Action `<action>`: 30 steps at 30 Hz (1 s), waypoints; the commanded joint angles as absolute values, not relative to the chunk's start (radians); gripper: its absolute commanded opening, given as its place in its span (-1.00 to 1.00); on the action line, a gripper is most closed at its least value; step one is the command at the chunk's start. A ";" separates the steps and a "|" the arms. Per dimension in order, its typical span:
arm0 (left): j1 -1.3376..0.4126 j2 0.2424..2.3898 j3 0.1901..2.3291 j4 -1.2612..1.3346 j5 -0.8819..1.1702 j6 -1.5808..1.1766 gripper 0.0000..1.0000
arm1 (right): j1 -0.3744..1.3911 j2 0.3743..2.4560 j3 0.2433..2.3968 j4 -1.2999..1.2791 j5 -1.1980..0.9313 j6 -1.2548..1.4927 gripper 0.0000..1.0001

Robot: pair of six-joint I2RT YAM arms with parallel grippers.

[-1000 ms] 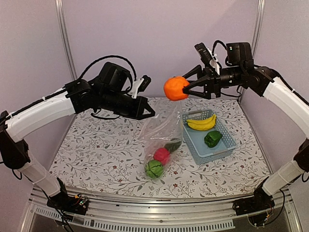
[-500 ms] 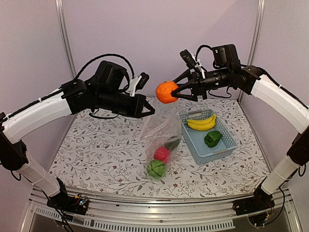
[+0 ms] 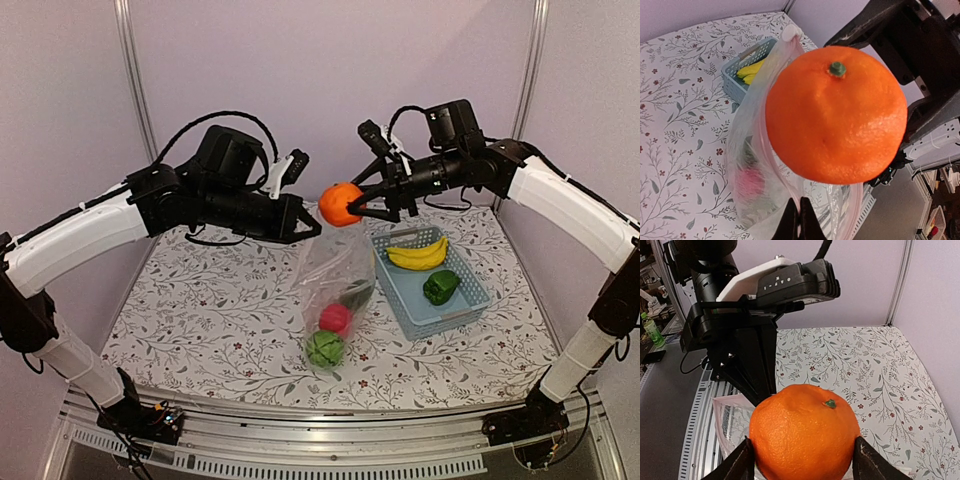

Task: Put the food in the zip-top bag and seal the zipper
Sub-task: Place the fake fruit in the zipper food storage bag.

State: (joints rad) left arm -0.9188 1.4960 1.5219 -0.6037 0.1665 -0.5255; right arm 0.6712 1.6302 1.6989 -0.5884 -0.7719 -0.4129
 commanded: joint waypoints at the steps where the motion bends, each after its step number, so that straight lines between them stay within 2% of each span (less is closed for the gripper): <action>1: -0.935 1.466 1.513 -0.582 0.153 -0.529 -1.00 | 0.682 1.634 1.711 -0.623 -0.738 -0.428 0.39; 7: -0.934 1.474 1.504 -0.568 0.154 -0.527 -1.00 | 0.684 1.619 1.721 -0.630 -0.732 -0.424 0.51; 12: -0.934 1.476 1.500 -0.566 0.155 -0.527 -1.00 | 0.684 1.579 1.749 -0.639 -0.727 -0.414 0.54; 25: -0.934 1.485 1.520 -0.586 0.148 -0.529 -1.00 | 0.689 1.472 1.678 -0.789 -0.742 -0.600 0.45; 30: -0.934 1.486 1.538 -0.616 0.146 -0.535 -1.00 | 0.788 1.486 1.677 -0.848 -0.592 -0.691 0.45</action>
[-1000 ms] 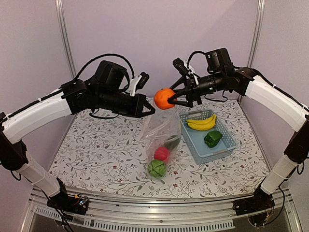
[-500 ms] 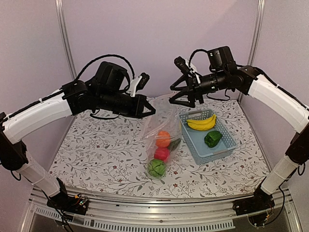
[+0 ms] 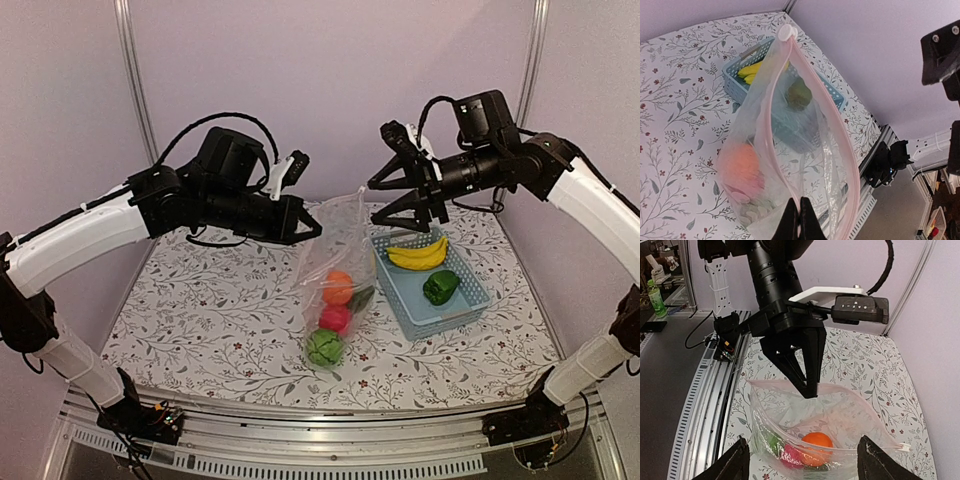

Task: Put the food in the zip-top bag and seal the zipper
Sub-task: Place the fake fruit in the zipper food storage bag, then adjust the zipper food storage bag at the center of the board.

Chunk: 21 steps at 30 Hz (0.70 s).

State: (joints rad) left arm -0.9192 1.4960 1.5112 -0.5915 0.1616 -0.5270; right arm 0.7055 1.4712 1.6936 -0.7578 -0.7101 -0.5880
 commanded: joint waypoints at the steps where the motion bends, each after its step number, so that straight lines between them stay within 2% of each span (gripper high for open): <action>1: -0.934 1.485 1.539 -0.618 0.148 -0.538 -1.00 | 0.817 1.488 1.677 -0.853 -0.548 -0.710 0.45; 9: -0.934 1.484 1.559 -0.631 0.170 -0.549 -0.99 | 0.995 1.541 1.676 -0.848 -0.271 -0.875 0.35; 15: -0.934 1.494 1.572 -0.657 0.189 -0.551 -0.99 | 1.042 1.599 1.680 -0.849 -0.169 -0.949 0.23; 21: -0.934 1.496 1.574 -0.664 0.198 -0.553 -0.99 | 1.055 1.633 1.710 -0.868 -0.144 -0.981 -0.10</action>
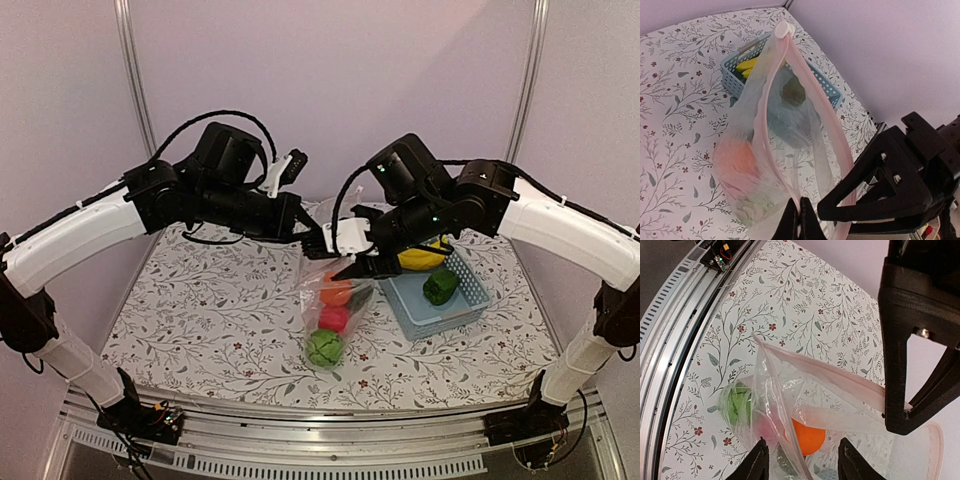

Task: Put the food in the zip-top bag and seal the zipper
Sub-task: Adjust the zipper food storage bag at the center of the board.

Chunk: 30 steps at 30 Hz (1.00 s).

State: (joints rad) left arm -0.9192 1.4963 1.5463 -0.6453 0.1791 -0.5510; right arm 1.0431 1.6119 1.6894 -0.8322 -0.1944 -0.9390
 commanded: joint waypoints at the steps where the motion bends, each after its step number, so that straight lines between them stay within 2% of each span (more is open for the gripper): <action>1: -0.934 1.497 1.578 -0.670 0.198 -0.551 -0.98 | 1.057 1.636 1.719 -0.875 -0.143 -0.987 -0.17; 4: -0.934 1.501 1.596 -0.700 0.187 -0.550 -0.93 | 1.058 1.650 1.741 -0.889 -0.139 -1.000 -0.55; 6: -0.936 1.500 1.610 -0.727 0.179 -0.553 -0.82 | 1.059 1.657 1.752 -0.889 -0.130 -1.010 -0.79; 9: -0.937 1.495 1.628 -0.790 0.151 -0.569 -0.61 | 1.061 1.668 1.772 -0.888 -0.127 -1.016 -0.89; 13: -0.950 1.486 1.629 -0.864 0.133 -0.586 -0.45 | 1.069 1.671 1.798 -0.876 -0.136 -1.010 -0.90; 16: -0.957 1.487 1.628 -0.908 0.113 -0.591 -0.44 | 1.077 1.672 1.815 -0.867 -0.139 -1.008 -0.90; 26: -0.963 1.461 1.673 -0.913 -0.043 -0.565 -0.98 | 1.103 1.676 1.838 -0.903 -0.149 -1.000 -0.83; 28: -0.962 1.449 1.667 -0.885 -0.043 -0.549 -1.00 | 1.103 1.671 1.847 -0.907 -0.158 -0.987 -0.76; 30: -0.963 1.441 1.663 -0.865 -0.049 -0.537 -1.00 | 1.103 1.663 1.860 -0.903 -0.163 -0.962 -0.56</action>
State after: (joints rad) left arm -0.9489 1.4830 1.6531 -0.9024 -0.0074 -0.5720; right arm 1.0943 1.6585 1.8183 -0.8772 -0.1432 -1.0023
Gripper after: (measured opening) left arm 0.005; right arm 0.157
